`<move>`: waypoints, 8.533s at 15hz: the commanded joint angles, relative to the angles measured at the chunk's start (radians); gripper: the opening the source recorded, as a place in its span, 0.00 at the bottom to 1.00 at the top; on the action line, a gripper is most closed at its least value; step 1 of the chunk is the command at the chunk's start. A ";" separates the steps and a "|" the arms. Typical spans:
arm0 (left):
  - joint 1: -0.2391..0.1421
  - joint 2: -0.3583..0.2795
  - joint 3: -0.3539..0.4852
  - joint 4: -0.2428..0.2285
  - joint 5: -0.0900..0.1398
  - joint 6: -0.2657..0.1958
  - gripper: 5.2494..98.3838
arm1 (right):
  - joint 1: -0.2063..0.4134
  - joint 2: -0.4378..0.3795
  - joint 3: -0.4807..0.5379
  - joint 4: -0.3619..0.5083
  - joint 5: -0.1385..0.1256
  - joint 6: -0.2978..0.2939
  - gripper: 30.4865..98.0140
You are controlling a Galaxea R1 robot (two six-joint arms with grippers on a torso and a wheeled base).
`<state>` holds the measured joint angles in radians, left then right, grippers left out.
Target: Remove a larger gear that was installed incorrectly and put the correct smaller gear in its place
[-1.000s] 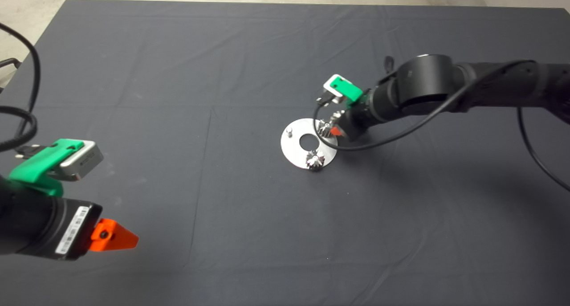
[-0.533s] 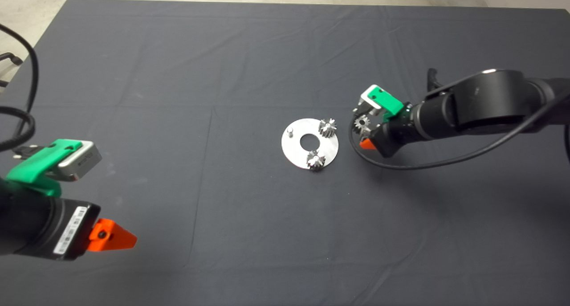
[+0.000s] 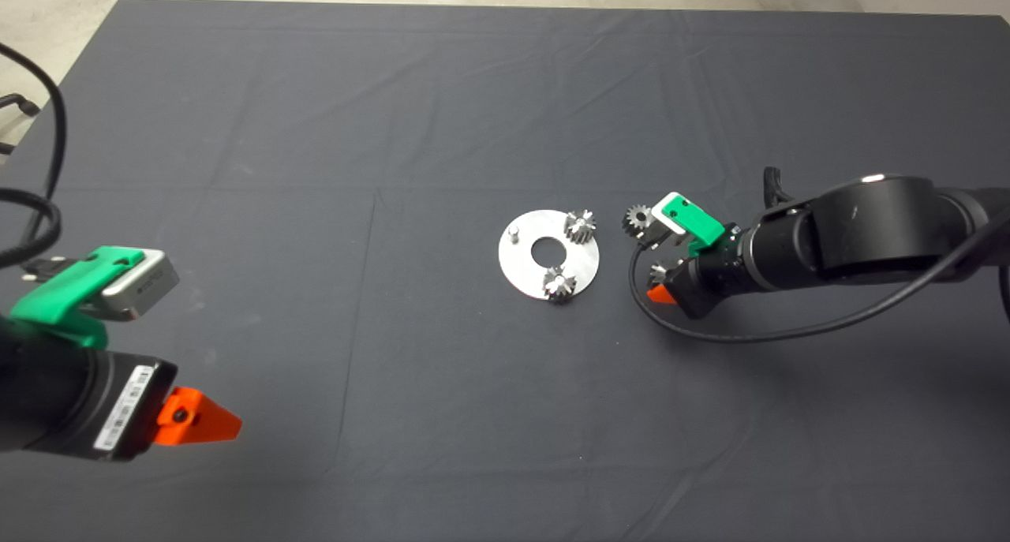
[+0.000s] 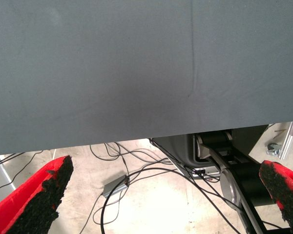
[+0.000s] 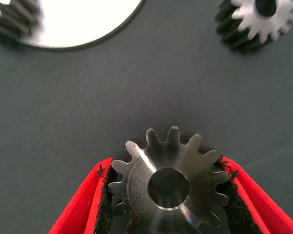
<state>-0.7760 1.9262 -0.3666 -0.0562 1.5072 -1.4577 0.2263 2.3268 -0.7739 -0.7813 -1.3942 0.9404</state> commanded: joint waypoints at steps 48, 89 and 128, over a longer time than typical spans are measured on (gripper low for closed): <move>-0.009 -0.021 0.011 -0.016 -0.001 -0.004 1.00 | 0.071 0.036 -0.197 -0.148 0.052 0.274 0.71; -0.009 -0.020 0.011 -0.016 -0.001 -0.006 1.00 | 0.007 0.088 -0.389 -0.193 0.264 0.308 0.80; -0.009 -0.022 0.013 -0.016 -0.001 -0.006 1.00 | 0.007 0.093 -0.364 -0.099 0.248 0.284 0.51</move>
<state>-0.7759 1.9064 -0.3645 -0.0569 1.5019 -1.4589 0.2187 2.4187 -1.1483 -0.9108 -1.1438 1.2272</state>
